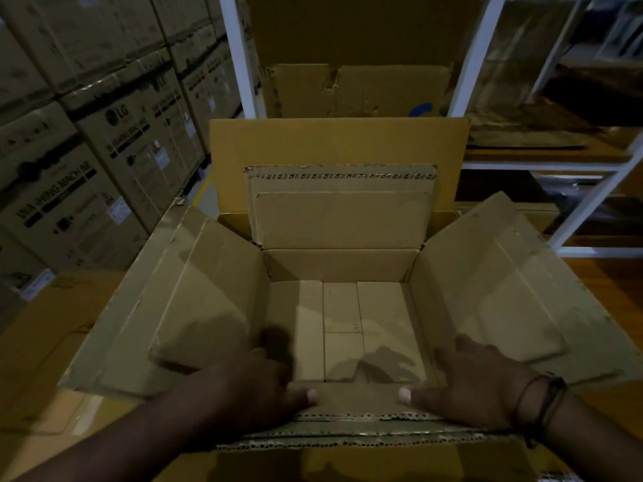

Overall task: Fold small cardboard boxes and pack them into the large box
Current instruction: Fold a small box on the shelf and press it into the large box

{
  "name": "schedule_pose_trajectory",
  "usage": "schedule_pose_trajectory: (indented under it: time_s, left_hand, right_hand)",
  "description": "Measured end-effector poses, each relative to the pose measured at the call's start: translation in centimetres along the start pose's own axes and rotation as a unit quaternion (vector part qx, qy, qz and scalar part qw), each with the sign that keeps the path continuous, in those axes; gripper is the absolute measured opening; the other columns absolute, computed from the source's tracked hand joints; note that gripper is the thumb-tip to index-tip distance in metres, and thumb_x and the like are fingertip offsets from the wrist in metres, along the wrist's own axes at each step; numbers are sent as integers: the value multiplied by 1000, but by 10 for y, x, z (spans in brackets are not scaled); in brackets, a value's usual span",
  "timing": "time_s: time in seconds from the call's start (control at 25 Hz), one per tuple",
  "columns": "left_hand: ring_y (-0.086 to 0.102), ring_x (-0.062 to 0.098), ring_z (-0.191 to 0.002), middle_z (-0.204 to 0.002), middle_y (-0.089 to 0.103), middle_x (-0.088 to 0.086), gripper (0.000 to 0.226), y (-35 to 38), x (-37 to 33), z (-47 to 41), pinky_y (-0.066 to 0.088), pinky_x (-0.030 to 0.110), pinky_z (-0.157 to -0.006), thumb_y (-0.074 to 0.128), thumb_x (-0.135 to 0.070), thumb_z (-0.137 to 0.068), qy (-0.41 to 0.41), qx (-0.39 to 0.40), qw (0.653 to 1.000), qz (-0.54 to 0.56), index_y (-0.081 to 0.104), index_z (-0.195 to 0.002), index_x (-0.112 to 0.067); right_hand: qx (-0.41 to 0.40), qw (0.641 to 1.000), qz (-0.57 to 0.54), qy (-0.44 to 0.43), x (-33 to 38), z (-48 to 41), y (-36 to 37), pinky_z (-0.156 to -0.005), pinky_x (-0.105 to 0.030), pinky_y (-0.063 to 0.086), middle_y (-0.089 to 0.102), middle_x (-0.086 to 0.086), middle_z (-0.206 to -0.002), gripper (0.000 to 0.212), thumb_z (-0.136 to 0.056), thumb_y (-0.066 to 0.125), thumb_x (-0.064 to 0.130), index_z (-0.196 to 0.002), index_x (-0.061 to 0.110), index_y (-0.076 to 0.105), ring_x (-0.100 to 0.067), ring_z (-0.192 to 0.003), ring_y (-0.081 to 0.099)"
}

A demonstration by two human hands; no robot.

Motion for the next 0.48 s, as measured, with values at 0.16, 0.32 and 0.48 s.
schedule_pose_trajectory:
  time_s: [0.16,0.32,0.48]
  left_hand:
    - [39,32,-144,-164,28,14,91,9,4,-2,37,46,-113,19,-90,-85,-39,61,997,10,48,-148,-30]
    - [10,38,-155,-168,15,11,85,14,-7,3,17,57,-121,17,-79,-94,-24,65,998,11,35,-157,-25]
    - [-6,45,-155,-171,-1,10,87,19,0,-3,10,61,-121,16,-82,-92,-30,74,996,24,24,-162,-30]
  right_hand:
    - [18,999,-34,-9,2,-2,-1,-109,-43,43,39,-5,-152,110,-63,35,101,-149,32,39,-29,-134,44]
    - [62,995,-70,-36,14,-5,1,-109,-40,43,44,4,-149,105,-59,43,102,-145,40,42,-19,-130,49]
    - [91,995,-36,26,1,-11,5,-118,-38,33,26,-3,-164,122,-62,36,102,-159,29,26,-26,-146,36]
Point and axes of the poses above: each hand's wrist, its own z-axis away from the middle knuckle, its own y-axis out of the palm, x = y × z, the point moved 3 cm from there along -z, towards the middle knuckle
